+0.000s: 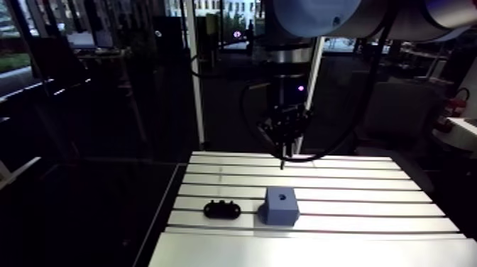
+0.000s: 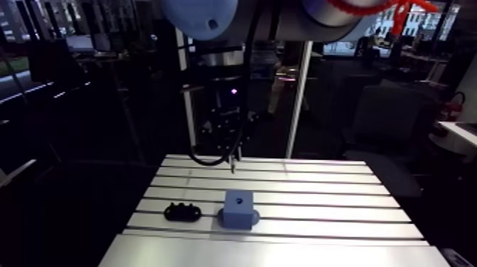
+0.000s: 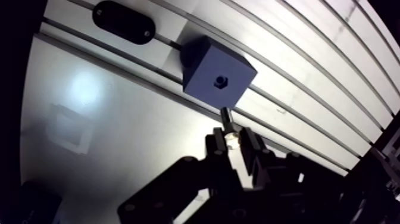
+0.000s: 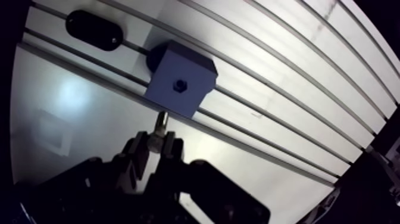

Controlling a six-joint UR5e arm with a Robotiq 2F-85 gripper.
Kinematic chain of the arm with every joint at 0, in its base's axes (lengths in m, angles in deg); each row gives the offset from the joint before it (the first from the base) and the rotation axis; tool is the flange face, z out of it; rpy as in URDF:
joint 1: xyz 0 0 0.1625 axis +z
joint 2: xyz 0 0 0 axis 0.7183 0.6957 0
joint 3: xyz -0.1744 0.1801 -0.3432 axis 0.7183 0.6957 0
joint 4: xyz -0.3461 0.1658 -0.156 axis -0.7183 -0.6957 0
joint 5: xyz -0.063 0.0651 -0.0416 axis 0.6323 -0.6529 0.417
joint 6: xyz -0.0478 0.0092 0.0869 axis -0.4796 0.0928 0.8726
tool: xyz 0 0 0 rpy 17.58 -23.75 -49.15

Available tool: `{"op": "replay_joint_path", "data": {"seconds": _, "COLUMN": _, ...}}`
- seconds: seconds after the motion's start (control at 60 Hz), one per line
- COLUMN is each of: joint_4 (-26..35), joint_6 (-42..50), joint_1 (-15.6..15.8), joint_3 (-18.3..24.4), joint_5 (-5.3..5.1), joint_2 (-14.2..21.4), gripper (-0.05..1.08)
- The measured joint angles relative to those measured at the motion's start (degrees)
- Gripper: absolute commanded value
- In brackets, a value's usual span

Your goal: Pick up the M10 bolt and insert it into the hex recess until seated.

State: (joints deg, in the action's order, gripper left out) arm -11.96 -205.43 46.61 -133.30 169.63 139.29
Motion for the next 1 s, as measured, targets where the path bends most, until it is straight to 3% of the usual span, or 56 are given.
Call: {"op": "replay_joint_path", "data": {"seconds": 1.0, "joint_4": -5.12, "joint_6": -2.35, "joint_1": -3.56, "joint_3": -4.02, "joint_5": -0.46, "joint_2": -0.70, "gripper": 1.08}}
